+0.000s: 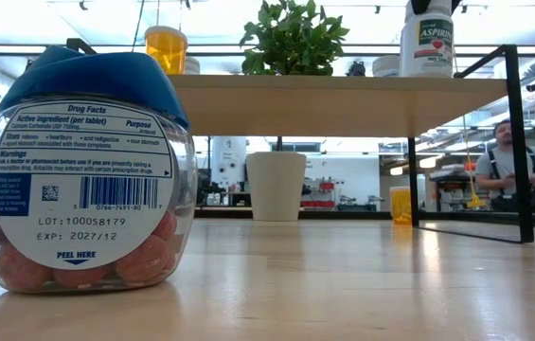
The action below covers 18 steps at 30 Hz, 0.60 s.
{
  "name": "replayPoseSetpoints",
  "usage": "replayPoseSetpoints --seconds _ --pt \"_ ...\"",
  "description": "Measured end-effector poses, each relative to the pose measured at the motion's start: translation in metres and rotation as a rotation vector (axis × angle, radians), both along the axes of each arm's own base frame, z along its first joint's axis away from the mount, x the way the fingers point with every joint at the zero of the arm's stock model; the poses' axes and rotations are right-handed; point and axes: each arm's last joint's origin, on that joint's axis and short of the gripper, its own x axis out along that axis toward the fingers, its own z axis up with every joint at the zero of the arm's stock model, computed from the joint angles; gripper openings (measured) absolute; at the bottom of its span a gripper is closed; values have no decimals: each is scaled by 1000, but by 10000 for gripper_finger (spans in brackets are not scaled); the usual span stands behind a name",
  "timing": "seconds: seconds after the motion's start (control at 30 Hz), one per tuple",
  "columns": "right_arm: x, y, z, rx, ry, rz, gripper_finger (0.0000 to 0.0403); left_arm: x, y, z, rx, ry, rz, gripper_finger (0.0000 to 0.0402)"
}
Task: Pick and place medicine bottles onto shelf by color
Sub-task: Put the white and green pill bottle on the shelf
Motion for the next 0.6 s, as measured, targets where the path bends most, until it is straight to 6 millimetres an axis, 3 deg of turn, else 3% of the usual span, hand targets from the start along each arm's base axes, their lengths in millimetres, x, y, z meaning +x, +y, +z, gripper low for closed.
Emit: replayPoseSetpoints --seconds 0.6 --pt "0 0 0 -5 -3 -10 240 0 0 0 2 1 -2 181"
